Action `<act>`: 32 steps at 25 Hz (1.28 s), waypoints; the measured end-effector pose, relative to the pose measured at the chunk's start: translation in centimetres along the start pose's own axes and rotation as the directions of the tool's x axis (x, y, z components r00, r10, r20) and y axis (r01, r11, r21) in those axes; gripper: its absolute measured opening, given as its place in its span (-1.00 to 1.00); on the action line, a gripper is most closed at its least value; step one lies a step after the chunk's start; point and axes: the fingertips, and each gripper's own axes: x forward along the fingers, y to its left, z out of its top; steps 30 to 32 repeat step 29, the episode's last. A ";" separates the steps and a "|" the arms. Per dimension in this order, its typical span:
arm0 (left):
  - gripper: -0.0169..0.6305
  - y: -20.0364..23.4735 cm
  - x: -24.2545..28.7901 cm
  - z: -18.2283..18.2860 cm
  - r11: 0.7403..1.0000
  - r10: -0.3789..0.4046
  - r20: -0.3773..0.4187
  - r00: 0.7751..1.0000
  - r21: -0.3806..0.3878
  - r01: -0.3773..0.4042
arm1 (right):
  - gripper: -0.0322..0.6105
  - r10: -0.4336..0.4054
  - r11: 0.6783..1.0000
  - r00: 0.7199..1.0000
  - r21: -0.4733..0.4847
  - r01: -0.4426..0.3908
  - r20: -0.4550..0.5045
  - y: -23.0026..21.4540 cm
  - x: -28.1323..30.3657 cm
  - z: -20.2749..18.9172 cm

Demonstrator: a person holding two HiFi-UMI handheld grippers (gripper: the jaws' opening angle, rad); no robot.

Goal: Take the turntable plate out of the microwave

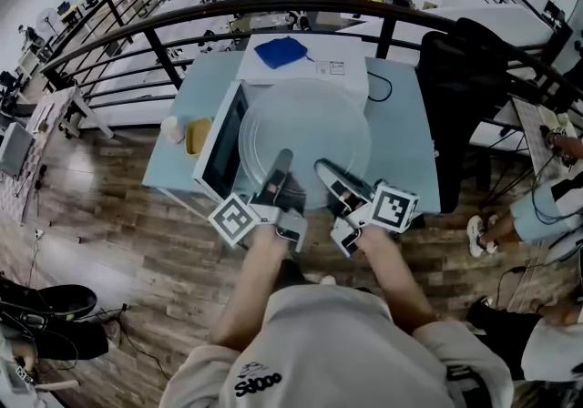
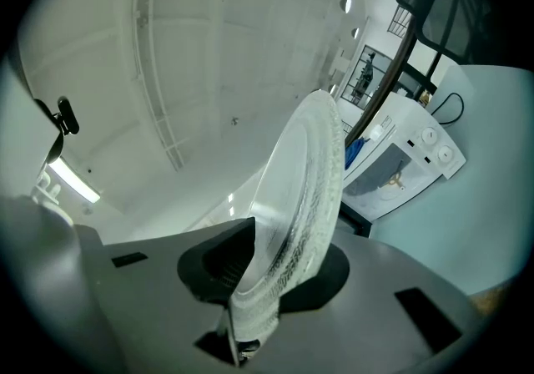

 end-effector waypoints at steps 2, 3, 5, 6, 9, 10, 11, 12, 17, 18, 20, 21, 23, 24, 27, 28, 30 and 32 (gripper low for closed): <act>-0.83 -0.7 -0.3 -0.3 1.000 -0.006 0.005 1.000 0.003 0.006 | -0.68 0.011 1.000 1.000 -0.008 -0.011 0.001 0.6 -0.4 0.0; -0.83 -1.0 -0.5 -0.4 1.000 -0.010 0.006 1.000 0.007 0.010 | -0.69 0.017 1.000 1.000 -0.013 -0.017 0.002 0.9 -0.6 0.0; -0.83 -1.4 -0.6 -0.6 1.000 -0.017 0.005 1.000 0.018 0.017 | -0.69 0.024 0.999 1.000 -0.023 -0.024 0.005 1.4 -0.8 0.1; -0.83 -1.6 -0.7 -0.6 1.000 -0.021 0.004 1.000 0.022 0.021 | -0.69 0.027 0.999 1.000 -0.028 -0.027 0.007 1.5 -0.9 0.0; -0.83 -1.7 -0.9 -0.6 0.999 -0.028 0.001 1.000 0.028 0.028 | -0.69 0.035 0.999 0.999 -0.031 -0.035 0.010 1.7 -0.9 -0.1; -0.83 -1.6 -0.8 -0.5 0.999 -0.026 0.001 1.000 0.024 0.026 | -0.69 0.035 0.999 0.999 -0.031 -0.035 0.011 1.7 -0.8 0.0; -0.83 -1.5 -0.6 -0.3 1.000 -0.022 0.000 1.000 0.020 0.022 | -0.69 0.033 0.999 0.999 -0.031 -0.033 0.011 1.5 -0.6 0.1; -0.83 -1.3 -0.4 -0.2 1.000 -0.018 -0.001 1.000 0.016 0.018 | -0.69 0.031 0.999 0.999 -0.030 -0.030 0.010 1.4 -0.4 0.2; -0.83 -1.2 -0.3 -0.2 1.000 -0.016 -0.010 1.000 0.011 0.016 | -0.69 0.017 1.000 1.000 -0.025 -0.017 0.012 1.2 -0.4 0.2; -0.83 -1.2 -0.3 -0.3 1.000 -0.017 -0.012 1.000 0.010 0.017 | -0.69 0.016 1.000 1.000 -0.025 -0.016 0.013 1.1 -0.5 0.1; -0.83 -1.1 -0.2 -0.4 1.000 -0.016 -0.014 1.000 0.011 0.016 | -0.69 0.017 0.999 1.000 -0.027 -0.016 0.014 1.1 -0.5 0.2; -0.83 -1.0 -0.1 -0.3 1.000 -0.016 -0.015 1.000 0.014 0.016 | -0.69 0.017 0.999 1.000 -0.028 -0.017 0.014 1.0 -0.5 0.3; -0.83 -1.0 0.1 -0.1 1.000 -0.017 -0.014 1.000 0.015 0.017 | -0.69 0.017 1.000 1.000 -0.026 -0.016 0.012 0.9 -0.3 0.5; -0.83 -0.9 0.2 -0.1 1.000 -0.017 -0.013 1.000 0.013 0.017 | -0.69 0.016 1.000 1.000 -0.023 -0.015 0.011 0.8 -0.2 0.5; -0.83 -0.9 0.3 0.0 1.000 -0.015 -0.009 1.000 0.003 0.015 | -0.69 0.014 1.000 1.000 -0.025 -0.014 0.006 0.7 -0.1 0.5; -0.83 -0.8 0.3 0.0 1.000 -0.015 -0.006 1.000 0.001 0.015 | -0.69 0.014 1.000 1.000 -0.028 -0.014 0.004 0.6 0.0 0.5; -0.83 -0.8 0.2 0.0 1.000 -0.014 -0.004 1.000 -0.001 0.014 | -0.69 0.014 0.999 1.000 -0.029 -0.014 0.002 0.6 0.0 0.4; -0.83 -0.8 0.2 0.0 1.000 -0.014 -0.004 1.000 -0.001 0.014 | -0.69 0.014 0.999 1.000 -0.029 -0.014 0.002 0.6 0.0 0.4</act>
